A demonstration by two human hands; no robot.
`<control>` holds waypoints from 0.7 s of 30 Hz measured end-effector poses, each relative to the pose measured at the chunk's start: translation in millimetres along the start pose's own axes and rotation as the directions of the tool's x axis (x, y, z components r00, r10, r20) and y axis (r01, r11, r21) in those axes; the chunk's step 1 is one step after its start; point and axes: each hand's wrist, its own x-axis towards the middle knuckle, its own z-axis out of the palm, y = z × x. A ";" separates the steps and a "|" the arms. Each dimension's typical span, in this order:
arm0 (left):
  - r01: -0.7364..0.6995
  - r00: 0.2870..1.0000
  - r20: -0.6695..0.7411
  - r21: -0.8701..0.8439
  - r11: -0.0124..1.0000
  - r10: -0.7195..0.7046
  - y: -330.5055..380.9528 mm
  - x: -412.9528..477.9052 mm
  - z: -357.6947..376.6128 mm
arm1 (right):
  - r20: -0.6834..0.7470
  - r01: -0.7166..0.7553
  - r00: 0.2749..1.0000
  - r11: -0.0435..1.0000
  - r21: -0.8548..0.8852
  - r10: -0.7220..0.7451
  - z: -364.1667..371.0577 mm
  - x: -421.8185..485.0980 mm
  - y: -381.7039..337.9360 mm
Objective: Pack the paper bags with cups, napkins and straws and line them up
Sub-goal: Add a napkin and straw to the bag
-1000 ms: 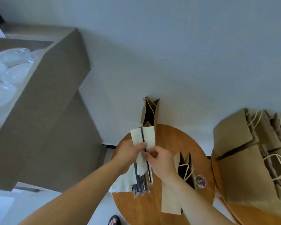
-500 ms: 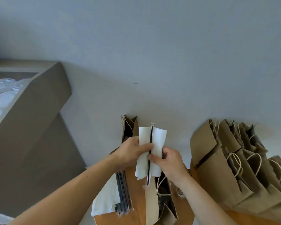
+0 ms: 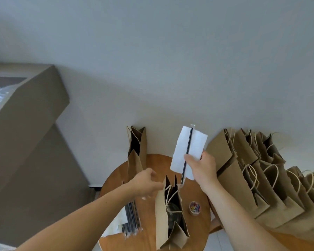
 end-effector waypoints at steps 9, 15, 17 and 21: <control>0.134 0.986 0.042 0.355 0.925 -0.159 -34.5 20.2 83.2 | -0.011 -0.088 0.996 0.968 -0.233 0.088 54.5 11.9 25.5; 0.125 0.987 0.056 0.337 0.933 -0.152 -41.2 25.0 82.0 | 0.081 -0.074 0.988 0.873 -0.482 0.128 64.5 -10.2 49.9; 0.132 0.982 0.082 0.328 0.936 -0.167 -44.6 24.4 82.0 | 0.117 -0.085 0.977 0.833 -0.547 0.176 64.4 -16.1 58.3; 0.152 0.979 0.080 0.332 0.931 -0.189 -49.0 23.1 81.5 | 0.141 -0.076 0.965 0.748 -0.659 0.223 50.1 -16.8 68.6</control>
